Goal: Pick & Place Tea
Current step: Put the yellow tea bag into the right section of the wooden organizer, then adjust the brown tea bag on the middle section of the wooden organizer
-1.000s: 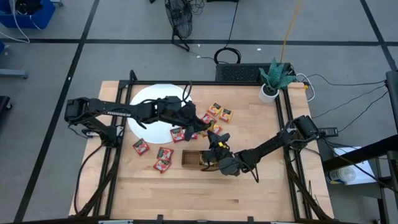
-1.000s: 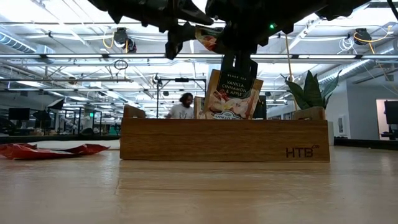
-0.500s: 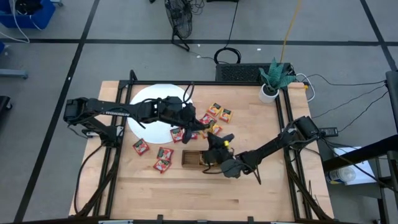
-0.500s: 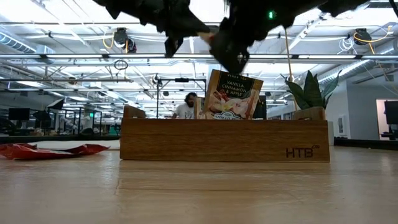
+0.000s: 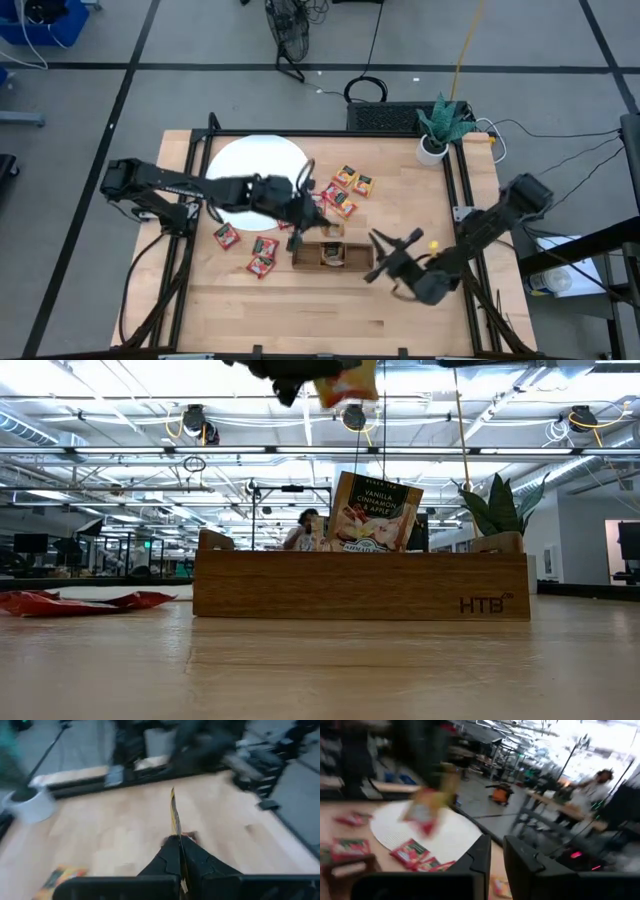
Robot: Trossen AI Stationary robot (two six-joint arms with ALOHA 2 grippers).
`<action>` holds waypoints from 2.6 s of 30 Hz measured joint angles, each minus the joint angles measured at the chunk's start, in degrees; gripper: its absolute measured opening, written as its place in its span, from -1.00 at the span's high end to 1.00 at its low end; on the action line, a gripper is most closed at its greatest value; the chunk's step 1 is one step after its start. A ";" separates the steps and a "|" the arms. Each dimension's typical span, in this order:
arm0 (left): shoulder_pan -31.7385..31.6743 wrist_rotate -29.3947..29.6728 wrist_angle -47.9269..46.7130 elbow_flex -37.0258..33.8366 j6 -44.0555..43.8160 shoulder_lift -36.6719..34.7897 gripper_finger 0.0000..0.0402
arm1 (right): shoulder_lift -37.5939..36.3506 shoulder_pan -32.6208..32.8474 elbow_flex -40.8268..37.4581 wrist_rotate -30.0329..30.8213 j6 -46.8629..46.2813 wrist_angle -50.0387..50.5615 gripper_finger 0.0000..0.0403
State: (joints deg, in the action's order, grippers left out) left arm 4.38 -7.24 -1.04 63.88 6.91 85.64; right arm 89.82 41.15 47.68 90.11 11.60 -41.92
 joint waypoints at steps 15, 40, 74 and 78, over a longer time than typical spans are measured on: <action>5.88 7.47 23.95 0.19 -0.36 18.95 0.99 | -8.98 0.26 -14.99 -3.13 -15.66 -0.28 0.93; 2.05 7.21 23.82 0.17 -1.41 28.31 0.98 | -8.96 -1.10 -14.97 -4.86 -15.39 -0.08 1.00; 2.63 7.62 15.62 0.16 -1.93 14.39 0.54 | -8.92 -1.10 -14.95 -7.85 -15.43 0.48 1.00; 5.75 1.70 6.25 0.19 -6.37 11.54 0.54 | -8.92 -1.12 -14.93 -7.85 -15.39 0.71 1.00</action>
State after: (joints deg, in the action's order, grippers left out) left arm 10.13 -5.55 5.21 64.07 0.55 97.18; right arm 80.90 40.04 32.75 82.26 -3.79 -41.21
